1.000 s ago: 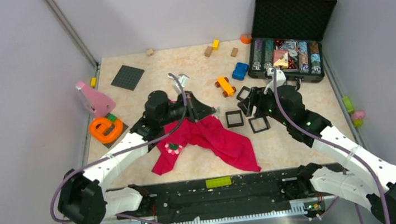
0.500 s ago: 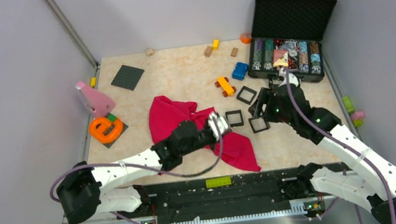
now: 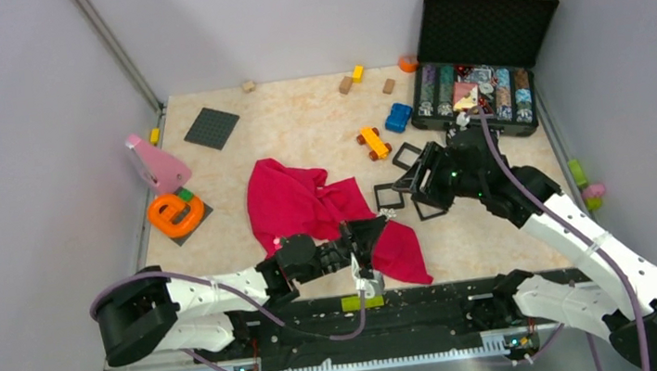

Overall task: Remove the brooch from the garment
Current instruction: Place the brooch in the brooch box.

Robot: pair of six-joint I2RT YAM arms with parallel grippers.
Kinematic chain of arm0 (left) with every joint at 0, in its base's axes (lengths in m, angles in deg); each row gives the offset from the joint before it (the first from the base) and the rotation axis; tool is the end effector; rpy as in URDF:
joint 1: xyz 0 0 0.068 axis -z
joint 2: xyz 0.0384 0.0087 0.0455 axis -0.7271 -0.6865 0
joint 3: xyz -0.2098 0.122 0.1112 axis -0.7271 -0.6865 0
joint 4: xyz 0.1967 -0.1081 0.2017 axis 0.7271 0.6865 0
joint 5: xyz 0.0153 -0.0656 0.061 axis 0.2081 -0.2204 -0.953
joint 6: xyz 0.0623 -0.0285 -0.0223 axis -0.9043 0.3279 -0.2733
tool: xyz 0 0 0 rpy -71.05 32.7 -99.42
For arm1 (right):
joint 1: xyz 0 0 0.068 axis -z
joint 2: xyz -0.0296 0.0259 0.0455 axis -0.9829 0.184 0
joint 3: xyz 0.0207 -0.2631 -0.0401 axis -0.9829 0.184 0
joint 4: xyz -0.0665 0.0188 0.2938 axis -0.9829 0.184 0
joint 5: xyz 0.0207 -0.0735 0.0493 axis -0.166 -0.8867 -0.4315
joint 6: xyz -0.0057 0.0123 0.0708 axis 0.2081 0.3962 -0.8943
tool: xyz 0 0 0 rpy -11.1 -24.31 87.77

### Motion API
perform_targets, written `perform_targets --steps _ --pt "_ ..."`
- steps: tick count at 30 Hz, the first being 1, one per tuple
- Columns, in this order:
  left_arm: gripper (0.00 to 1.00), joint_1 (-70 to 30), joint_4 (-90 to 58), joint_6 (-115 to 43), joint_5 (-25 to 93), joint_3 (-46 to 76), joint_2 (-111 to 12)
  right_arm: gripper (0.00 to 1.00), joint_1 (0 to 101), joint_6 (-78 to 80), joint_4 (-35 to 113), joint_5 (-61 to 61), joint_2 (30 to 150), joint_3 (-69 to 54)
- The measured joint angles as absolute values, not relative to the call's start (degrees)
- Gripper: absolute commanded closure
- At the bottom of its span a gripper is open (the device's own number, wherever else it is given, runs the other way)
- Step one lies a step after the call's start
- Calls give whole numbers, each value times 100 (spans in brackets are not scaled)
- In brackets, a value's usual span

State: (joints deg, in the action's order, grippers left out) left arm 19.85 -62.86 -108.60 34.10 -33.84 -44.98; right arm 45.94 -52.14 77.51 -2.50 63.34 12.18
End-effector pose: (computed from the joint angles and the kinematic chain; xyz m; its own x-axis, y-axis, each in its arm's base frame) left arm 0.1140 -0.2843 0.1901 0.8472 0.2127 -0.4869 0.4639 0.1508 0.8730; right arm 0.2154 0.1487 0.3095 -0.7804 0.5166 -0.3524 0.1335 0.6882 0.7132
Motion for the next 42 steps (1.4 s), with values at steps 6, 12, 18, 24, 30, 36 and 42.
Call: perform_targets --steps 6,12,18,24,30,36,42 --pt "100 1992 -6327 -11511 3340 -3321 -4562 51 4594 -5466 7425 163 6223 1658" --pt "100 2020 -6469 -11837 3128 -3273 -4728 56 4594 -5627 7288 401 6214 1861" --pt "100 2025 -6627 -11933 3069 -3264 -4918 71 4594 -5822 6982 646 6151 2106" --pt "87 2031 -6751 -11928 3045 -3262 -4988 100 4594 -5986 6752 731 6092 2167" --pt "2 2090 -6821 -11834 3027 -3262 -5012 100 4610 -6148 6590 740 5980 2230" --pt "2 2280 -6863 -10713 2929 -3347 -4704 100 4610 -6198 6545 386 5786 2239" --pt "2 2302 -6618 -7168 1860 -3421 -3347 100 4610 -5861 5889 230 5305 2663"
